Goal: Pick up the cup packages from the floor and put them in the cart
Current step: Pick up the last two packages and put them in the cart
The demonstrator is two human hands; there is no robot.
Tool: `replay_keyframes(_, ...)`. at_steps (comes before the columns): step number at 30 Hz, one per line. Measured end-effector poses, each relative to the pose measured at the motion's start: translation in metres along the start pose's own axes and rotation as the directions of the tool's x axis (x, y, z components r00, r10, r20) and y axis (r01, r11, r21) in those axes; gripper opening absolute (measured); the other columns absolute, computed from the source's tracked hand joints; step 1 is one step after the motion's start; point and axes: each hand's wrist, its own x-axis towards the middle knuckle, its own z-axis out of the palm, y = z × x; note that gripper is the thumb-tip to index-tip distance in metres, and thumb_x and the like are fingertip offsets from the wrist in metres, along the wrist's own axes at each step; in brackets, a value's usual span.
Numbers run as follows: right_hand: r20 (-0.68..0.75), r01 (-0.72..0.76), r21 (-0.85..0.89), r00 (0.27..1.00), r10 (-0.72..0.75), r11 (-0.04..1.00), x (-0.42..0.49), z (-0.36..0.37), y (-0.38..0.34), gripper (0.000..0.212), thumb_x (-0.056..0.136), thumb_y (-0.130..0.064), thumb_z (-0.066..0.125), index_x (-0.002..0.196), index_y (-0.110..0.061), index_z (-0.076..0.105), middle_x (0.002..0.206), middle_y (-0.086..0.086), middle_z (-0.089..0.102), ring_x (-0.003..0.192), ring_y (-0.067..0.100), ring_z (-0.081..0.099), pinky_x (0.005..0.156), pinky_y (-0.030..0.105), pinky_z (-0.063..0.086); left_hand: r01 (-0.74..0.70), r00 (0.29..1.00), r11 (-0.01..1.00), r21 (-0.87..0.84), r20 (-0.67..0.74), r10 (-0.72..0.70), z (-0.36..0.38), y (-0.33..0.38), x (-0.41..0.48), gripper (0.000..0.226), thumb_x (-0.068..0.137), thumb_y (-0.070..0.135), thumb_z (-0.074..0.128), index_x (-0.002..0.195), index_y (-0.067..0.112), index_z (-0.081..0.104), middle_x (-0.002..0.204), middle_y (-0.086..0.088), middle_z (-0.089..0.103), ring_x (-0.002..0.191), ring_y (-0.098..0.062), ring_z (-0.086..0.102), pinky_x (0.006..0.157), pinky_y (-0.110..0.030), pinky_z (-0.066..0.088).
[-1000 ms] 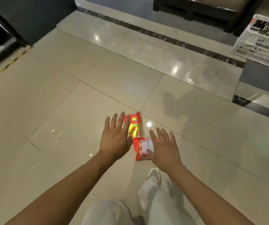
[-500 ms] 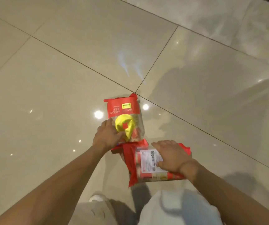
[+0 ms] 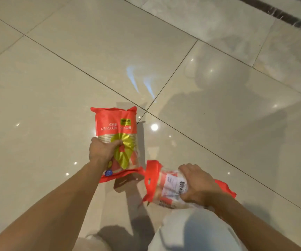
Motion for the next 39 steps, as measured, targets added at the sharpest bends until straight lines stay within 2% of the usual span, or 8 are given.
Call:
replay_keyframes(4,-0.270,-0.115,0.409,0.933,0.240,0.905,-0.087,-0.101,-0.017,0.062,0.056,-0.049,0.074,0.107,-0.036,0.041,0.103,-0.008,0.054,0.093,0.016,0.055,0.074,0.039,0.051,-0.101,0.990,0.990,-0.095,-0.106,0.091,-0.099,0.046,-0.089,0.074,0.061,0.040,0.094,0.117,0.017,0.050,0.104,-0.007,0.068,0.087,-0.031,0.071,0.080,-0.052,0.061)
replay_keyframes(8,-0.380,0.026,0.663,0.873,0.306,0.748,-0.170,-0.234,-0.103,0.065,0.050,-0.051,0.076,0.104,-0.043,0.039,0.104,-0.007,0.065,0.091,0.014,0.066,0.077,0.042,0.057,-0.155,0.987,0.962,-0.227,-0.063,0.145,-0.198,0.101,-0.212,0.072,0.060,0.043,0.094,0.115,0.021,0.053,0.103,-0.005,0.072,0.085,-0.029,0.073,0.074,-0.053,0.062)
replay_keyframes(15,-0.550,0.374,0.722,0.821,0.154,0.582,-0.368,-0.440,-0.277,0.077,0.048,-0.054,0.081,0.113,-0.036,0.043,0.114,-0.009,0.067,0.100,0.015,0.070,0.089,0.048,0.058,-0.257,0.963,0.825,-0.504,-0.202,0.176,-0.419,0.201,-0.449,0.081,0.059,0.045,0.092,0.126,0.020,0.056,0.112,-0.004,0.074,0.099,-0.025,0.074,0.083,-0.046,0.062)
replay_keyframes(20,-0.659,0.620,0.622,0.744,-0.108,0.478,-0.509,-0.503,-0.381,0.067,0.070,-0.026,0.091,0.118,-0.032,0.044,0.109,-0.021,0.061,0.098,0.000,0.064,0.088,0.036,0.055,-0.461,0.854,0.721,-0.517,-0.480,0.202,-0.556,0.220,-0.624,0.080,0.049,0.038,0.091,0.120,0.017,0.062,0.100,-0.004,0.077,0.077,-0.010,0.076,0.058,-0.021,0.057)
replay_keyframes(24,-0.647,0.745,0.583,0.667,-0.369,0.325,-0.611,-0.493,-0.456,0.066,0.075,-0.021,0.089,0.120,-0.031,0.041,0.110,-0.024,0.060,0.091,-0.010,0.063,0.071,0.016,0.052,-0.571,0.683,0.678,-0.463,-0.726,0.079,-0.627,0.167,-0.766,0.083,0.041,0.038,0.093,0.115,0.019,0.061,0.101,-0.003,0.076,0.082,-0.013,0.076,0.064,-0.028,0.061)
replay_keyframes(29,-0.489,0.789,0.585,0.528,-0.694,0.187,-0.744,-0.423,-0.536,0.066,0.077,-0.021,0.088,0.125,-0.032,0.043,0.111,-0.017,0.066,0.091,-0.001,0.070,0.074,0.026,0.057,-0.614,0.467,0.666,-0.423,-0.876,-0.126,-0.657,0.051,-0.953,0.079,0.045,0.034,0.093,0.117,0.015,0.065,0.099,-0.004,0.079,0.085,-0.017,0.077,0.065,-0.028,0.061)
replay_keyframes(34,-0.307,0.791,0.608,0.317,-0.897,0.072,-0.888,-0.299,-0.596,0.063,0.077,-0.009,0.087,0.120,-0.029,0.045,0.105,-0.009,0.070,0.089,0.000,0.073,0.078,0.036,0.063,-0.640,0.205,0.650,-0.409,-0.907,-0.369,-0.639,-0.093,-1.120,0.071,0.042,0.034,0.094,0.106,0.025,0.065,0.091,0.005,0.080,0.081,-0.010,0.076,0.066,-0.027,0.061)
replay_keyframes(39,-0.084,0.773,0.632,0.130,-0.988,0.048,-1.041,-0.126,-0.625,0.065,0.076,-0.010,0.088,0.123,-0.022,0.045,0.108,-0.010,0.069,0.093,0.000,0.073,0.084,0.038,0.063,-0.622,-0.020,0.660,-0.422,-0.833,-0.552,-0.579,-0.254,-1.288,0.056,0.060,0.018,0.096,0.105,0.026,0.065,0.090,0.010,0.080,0.083,-0.010,0.076,0.075,-0.036,0.061)
